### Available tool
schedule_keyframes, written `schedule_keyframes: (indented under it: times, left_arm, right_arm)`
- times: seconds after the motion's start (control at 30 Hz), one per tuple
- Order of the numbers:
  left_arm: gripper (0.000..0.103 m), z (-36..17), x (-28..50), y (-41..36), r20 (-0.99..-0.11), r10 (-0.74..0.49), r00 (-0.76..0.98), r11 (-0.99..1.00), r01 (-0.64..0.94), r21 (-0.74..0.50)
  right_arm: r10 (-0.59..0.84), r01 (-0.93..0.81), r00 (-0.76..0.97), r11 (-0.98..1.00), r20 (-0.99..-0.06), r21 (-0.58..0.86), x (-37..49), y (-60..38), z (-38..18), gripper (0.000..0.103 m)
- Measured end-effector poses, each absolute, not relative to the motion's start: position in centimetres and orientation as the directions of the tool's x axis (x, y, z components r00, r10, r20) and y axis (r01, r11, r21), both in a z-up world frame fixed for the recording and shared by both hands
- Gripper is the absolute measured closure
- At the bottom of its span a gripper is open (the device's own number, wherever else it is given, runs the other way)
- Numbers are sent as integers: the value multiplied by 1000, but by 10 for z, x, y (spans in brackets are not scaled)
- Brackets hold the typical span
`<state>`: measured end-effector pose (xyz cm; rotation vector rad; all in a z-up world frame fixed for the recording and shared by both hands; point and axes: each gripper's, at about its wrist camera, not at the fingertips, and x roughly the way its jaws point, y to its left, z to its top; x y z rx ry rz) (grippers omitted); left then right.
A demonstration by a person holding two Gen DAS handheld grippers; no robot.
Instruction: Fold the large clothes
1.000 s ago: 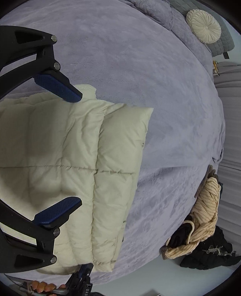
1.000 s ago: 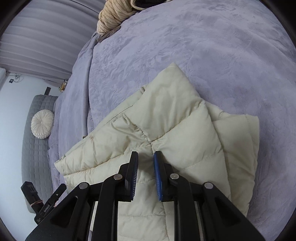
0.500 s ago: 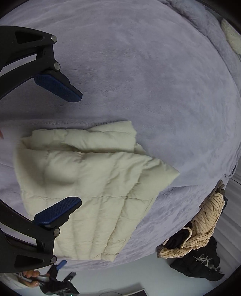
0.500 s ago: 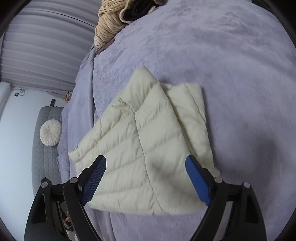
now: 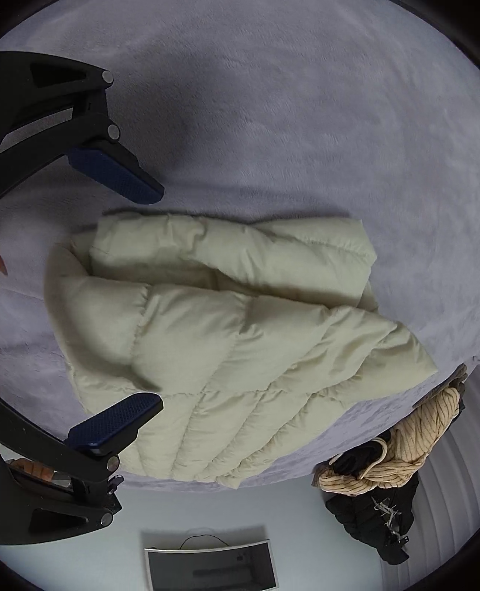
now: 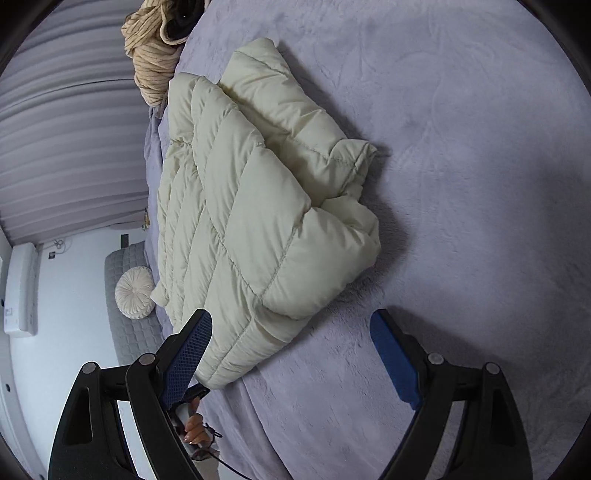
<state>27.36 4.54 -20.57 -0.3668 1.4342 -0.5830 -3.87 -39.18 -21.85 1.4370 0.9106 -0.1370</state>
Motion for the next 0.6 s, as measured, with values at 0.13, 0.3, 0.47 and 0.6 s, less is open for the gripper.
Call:
schedule_keyframes:
  times: [0.13, 0.3, 0.47, 0.6]
  left_arm:
    - [0, -216, 283, 25, -829, -559, 17, 818, 176, -548]
    - [34, -218, 285, 23, -819, -573, 37, 813, 151, -562]
    - [76, -200, 277, 26, -785, -616, 65, 778, 210, -592]
    - [76, -180, 268, 34, -764, -641, 80, 756, 241, -609]
  right_arm:
    - [421, 563, 712, 137, -562, 815, -23, -392, -233, 13]
    - [392, 508, 785, 38, -480, 861, -11, -393, -240, 20]
    - [389, 447, 830, -36, -400, 894, -8, -386, -240, 87]
    - [405, 401, 843, -37, -353, 915, -15, -380, -227, 88]
